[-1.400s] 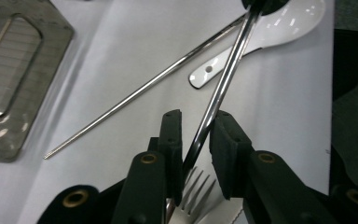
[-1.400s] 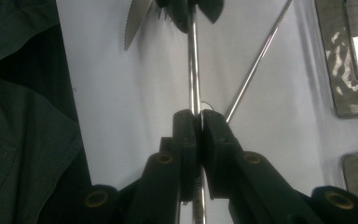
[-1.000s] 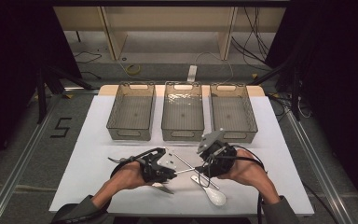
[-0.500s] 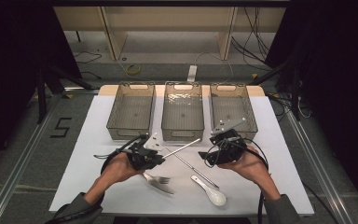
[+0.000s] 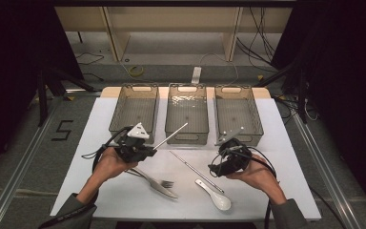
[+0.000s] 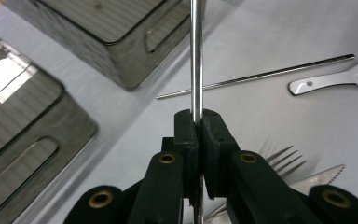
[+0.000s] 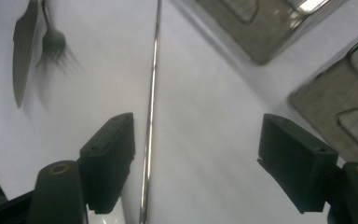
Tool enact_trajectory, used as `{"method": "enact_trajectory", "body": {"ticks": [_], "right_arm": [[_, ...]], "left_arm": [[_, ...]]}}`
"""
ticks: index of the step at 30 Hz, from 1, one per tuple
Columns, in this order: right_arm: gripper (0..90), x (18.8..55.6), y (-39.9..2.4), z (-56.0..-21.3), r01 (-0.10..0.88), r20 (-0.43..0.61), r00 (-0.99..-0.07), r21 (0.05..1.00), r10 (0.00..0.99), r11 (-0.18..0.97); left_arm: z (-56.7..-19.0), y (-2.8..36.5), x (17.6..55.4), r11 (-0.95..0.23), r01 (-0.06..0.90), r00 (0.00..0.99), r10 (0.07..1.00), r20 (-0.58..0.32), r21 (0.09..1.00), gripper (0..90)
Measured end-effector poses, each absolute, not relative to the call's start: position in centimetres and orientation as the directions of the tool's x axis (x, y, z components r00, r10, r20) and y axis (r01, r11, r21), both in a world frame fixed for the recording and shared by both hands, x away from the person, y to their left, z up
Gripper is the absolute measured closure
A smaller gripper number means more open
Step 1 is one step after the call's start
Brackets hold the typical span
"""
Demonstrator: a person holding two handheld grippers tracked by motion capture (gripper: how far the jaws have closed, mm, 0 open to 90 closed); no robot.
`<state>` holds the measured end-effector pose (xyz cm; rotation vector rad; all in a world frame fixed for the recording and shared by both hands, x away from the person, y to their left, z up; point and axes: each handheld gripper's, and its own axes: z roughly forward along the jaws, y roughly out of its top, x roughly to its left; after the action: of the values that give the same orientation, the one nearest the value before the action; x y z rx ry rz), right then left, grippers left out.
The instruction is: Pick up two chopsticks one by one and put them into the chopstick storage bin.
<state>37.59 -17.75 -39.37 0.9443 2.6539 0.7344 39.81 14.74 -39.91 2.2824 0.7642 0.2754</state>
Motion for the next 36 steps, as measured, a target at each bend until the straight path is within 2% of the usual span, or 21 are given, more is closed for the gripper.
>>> {"method": "enact_trajectory", "body": {"ticks": [17,36], "right_arm": [[28.4,37.7,-17.1,-41.7,0.549,-0.066,-0.776,0.418,0.627,0.724],[28.4,37.8,-16.9,-42.5,0.551,-0.064,-0.786,0.379,0.615,0.743]], "left_arm": [[-38.8,17.9,42.7,-0.479,0.513,0.703,0.711,-0.028,0.712,85.2],[-36.7,20.3,50.2,-0.362,0.575,0.551,0.834,-0.02,0.734,85.2]]}}
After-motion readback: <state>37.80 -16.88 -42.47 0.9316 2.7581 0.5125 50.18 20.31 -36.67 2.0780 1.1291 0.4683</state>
